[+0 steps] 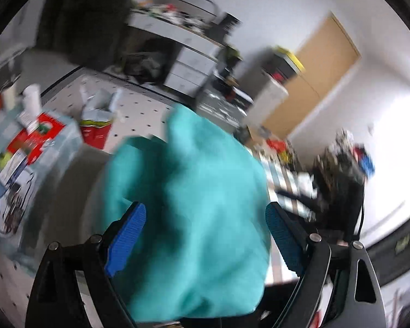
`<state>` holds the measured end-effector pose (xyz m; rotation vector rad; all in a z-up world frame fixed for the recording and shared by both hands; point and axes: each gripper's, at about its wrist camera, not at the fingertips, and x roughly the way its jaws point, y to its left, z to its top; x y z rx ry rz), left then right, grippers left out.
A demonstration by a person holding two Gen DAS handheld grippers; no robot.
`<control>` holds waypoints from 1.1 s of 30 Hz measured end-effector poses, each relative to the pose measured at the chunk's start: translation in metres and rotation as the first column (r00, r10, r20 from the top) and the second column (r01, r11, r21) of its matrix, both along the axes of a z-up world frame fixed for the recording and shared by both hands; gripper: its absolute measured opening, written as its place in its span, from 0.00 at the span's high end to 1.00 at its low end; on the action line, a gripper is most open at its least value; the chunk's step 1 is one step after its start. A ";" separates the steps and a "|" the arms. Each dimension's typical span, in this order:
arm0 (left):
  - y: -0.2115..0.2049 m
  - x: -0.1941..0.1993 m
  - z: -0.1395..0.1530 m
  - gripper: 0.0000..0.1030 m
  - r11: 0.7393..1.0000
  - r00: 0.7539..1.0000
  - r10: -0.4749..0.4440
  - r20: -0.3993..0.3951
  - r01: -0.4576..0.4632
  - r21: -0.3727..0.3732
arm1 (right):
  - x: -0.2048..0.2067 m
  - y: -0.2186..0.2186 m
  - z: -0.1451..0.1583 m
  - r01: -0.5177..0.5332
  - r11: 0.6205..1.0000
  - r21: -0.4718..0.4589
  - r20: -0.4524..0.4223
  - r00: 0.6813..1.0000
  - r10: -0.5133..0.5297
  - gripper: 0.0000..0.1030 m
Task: Fold large clothes
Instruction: 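Carry the held sweatshirt toward the grey cabinet with both grippers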
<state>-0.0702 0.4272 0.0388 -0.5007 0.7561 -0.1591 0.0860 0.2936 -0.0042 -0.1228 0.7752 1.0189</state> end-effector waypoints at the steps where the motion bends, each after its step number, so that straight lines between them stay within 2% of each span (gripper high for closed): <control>1: -0.010 0.005 -0.008 0.16 1.000 1.000 -0.023 -0.010 0.023 0.006 | -0.009 0.007 0.002 -0.011 1.000 -0.011 0.007 1.000 0.011 0.15; 3: -0.019 0.014 -0.023 0.16 0.999 0.999 -0.033 -0.032 0.034 0.019 | -0.011 0.027 -0.002 -0.026 0.999 -0.043 0.027 0.999 0.027 0.23; 5: -0.018 0.025 -0.045 0.16 0.997 0.997 -0.029 -0.071 0.034 0.073 | -0.014 0.042 -0.007 -0.027 0.997 -0.066 0.037 0.999 0.029 0.30; 7: -0.003 0.038 -0.065 0.14 0.996 0.994 -0.020 -0.109 0.030 0.089 | -0.008 0.060 -0.014 -0.023 0.994 -0.110 0.042 0.999 0.028 0.30; 8: 0.017 0.042 -0.079 0.14 1.000 0.994 -0.004 -0.107 0.006 0.020 | -0.012 0.062 -0.008 -0.032 0.993 -0.113 0.038 0.999 0.036 0.30; 9: 0.037 0.042 -0.090 0.14 0.996 0.995 0.016 -0.103 -0.024 -0.080 | -0.011 0.069 -0.008 -0.043 0.992 -0.118 0.031 0.998 0.047 0.31; 10: 0.052 0.043 -0.100 0.14 0.988 0.993 0.031 -0.114 -0.048 -0.146 | -0.011 0.076 -0.007 -0.052 0.989 -0.139 0.032 0.998 0.057 0.31; 11: 0.062 0.043 -0.104 0.14 0.983 0.992 0.035 -0.120 -0.056 -0.175 | -0.011 0.083 -0.007 -0.060 0.985 -0.161 0.038 0.997 0.067 0.31; 15: 0.074 0.042 -0.115 0.14 0.983 0.993 0.049 -0.105 -0.067 -0.172 | -0.014 0.122 -0.007 -0.089 0.952 -0.293 0.059 0.992 0.110 0.31; 18: 0.079 0.041 -0.113 0.12 0.980 0.994 0.051 -0.094 -0.067 -0.188 | -0.010 0.133 -0.010 -0.105 0.932 -0.347 0.050 0.990 0.130 0.31; 20: 0.075 0.039 -0.107 0.12 0.981 0.993 0.060 -0.101 -0.077 -0.180 | -0.008 0.130 -0.005 -0.116 0.931 -0.345 0.049 0.989 0.142 0.32; 22: 0.062 0.036 -0.096 0.12 0.985 0.992 0.064 -0.106 -0.080 -0.155 | -0.012 0.126 0.008 -0.125 0.922 -0.366 0.084 0.983 0.166 0.45; 23: 0.058 0.034 -0.094 0.12 0.986 0.992 0.063 -0.105 -0.078 -0.148 | -0.016 0.120 0.022 -0.140 0.918 -0.371 0.093 0.978 0.186 0.63; 24: 0.057 0.033 -0.093 0.12 0.986 0.993 0.066 -0.100 -0.081 -0.148 | -0.022 0.114 0.035 -0.161 0.922 -0.352 0.086 0.975 0.204 0.66; 26: 0.058 0.033 -0.096 0.12 0.982 0.992 0.077 -0.096 -0.092 -0.165 | -0.041 0.094 0.059 -0.229 0.937 -0.263 0.066 0.965 0.254 0.64; 28: 0.060 0.034 -0.097 0.11 0.979 0.991 0.085 -0.102 -0.102 -0.175 | -0.065 0.085 0.067 -0.319 0.920 -0.229 0.044 0.940 0.337 0.64; 29: 0.061 0.035 -0.097 0.12 0.979 0.990 0.085 -0.110 -0.103 -0.175 | -0.083 0.086 0.062 -0.374 0.894 -0.245 0.031 0.919 0.393 0.64; 30: 0.061 0.035 -0.092 0.12 0.978 0.986 0.100 -0.134 -0.122 -0.169 | -0.093 0.089 0.052 -0.385 0.877 -0.287 0.021 0.913 0.408 0.64; 31: 0.061 0.035 -0.088 0.14 0.977 0.979 0.120 -0.164 -0.146 -0.154 | -0.101 0.099 0.028 -0.379 0.845 -0.377 -0.006 0.914 0.407 0.65; 32: 0.059 0.032 -0.079 0.15 0.980 0.972 0.118 -0.201 -0.147 -0.135 | -0.104 0.103 0.014 -0.366 0.835 -0.410 -0.008 0.917 0.398 0.65; 33: 0.057 0.029 -0.070 0.15 0.983 0.976 0.099 -0.192 -0.126 -0.135 | -0.106 0.105 -0.001 -0.353 0.842 -0.408 -0.012 0.924 0.382 0.64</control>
